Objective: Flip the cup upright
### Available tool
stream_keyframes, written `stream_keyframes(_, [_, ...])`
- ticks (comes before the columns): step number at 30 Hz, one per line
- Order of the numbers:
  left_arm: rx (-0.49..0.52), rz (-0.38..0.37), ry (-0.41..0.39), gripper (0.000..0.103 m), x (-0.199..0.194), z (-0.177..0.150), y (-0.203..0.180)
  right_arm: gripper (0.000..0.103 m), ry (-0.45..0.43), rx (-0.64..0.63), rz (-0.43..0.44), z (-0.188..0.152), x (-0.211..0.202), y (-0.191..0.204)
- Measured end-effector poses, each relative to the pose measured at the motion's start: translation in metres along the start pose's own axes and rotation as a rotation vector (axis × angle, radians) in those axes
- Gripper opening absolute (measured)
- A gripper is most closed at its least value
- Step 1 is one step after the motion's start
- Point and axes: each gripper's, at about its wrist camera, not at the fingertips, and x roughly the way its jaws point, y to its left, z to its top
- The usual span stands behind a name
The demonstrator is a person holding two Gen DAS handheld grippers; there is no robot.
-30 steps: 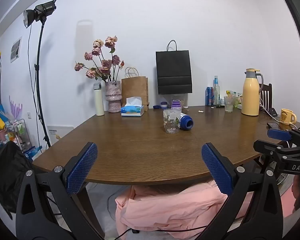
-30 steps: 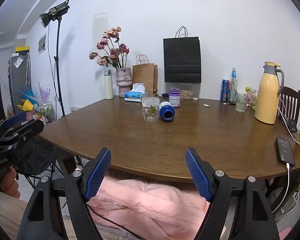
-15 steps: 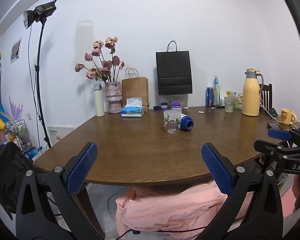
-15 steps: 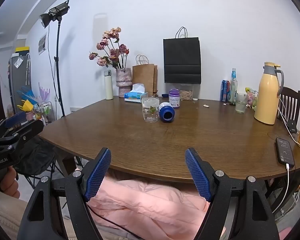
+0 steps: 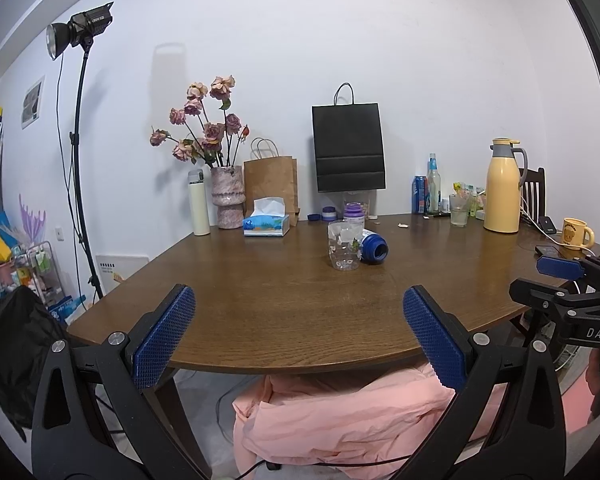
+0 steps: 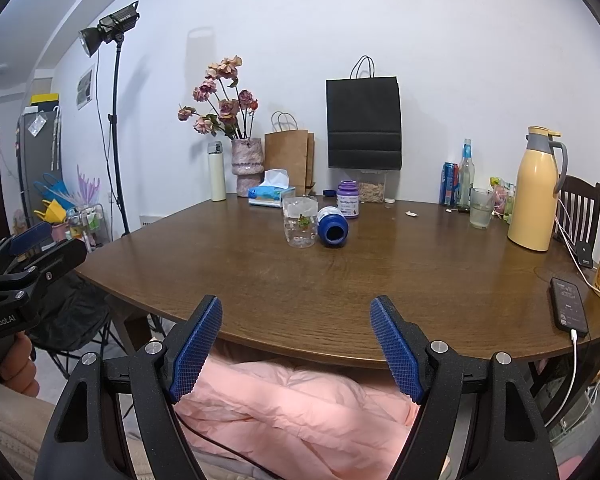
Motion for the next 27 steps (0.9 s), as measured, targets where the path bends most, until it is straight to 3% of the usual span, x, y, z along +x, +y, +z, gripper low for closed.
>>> stream_keyframes(27, [0.010,0.019,-0.046,0.103,-0.004,0.014,0.001,0.082,-0.035,0.005,-0.013,0.017,-0.014,-0.003])
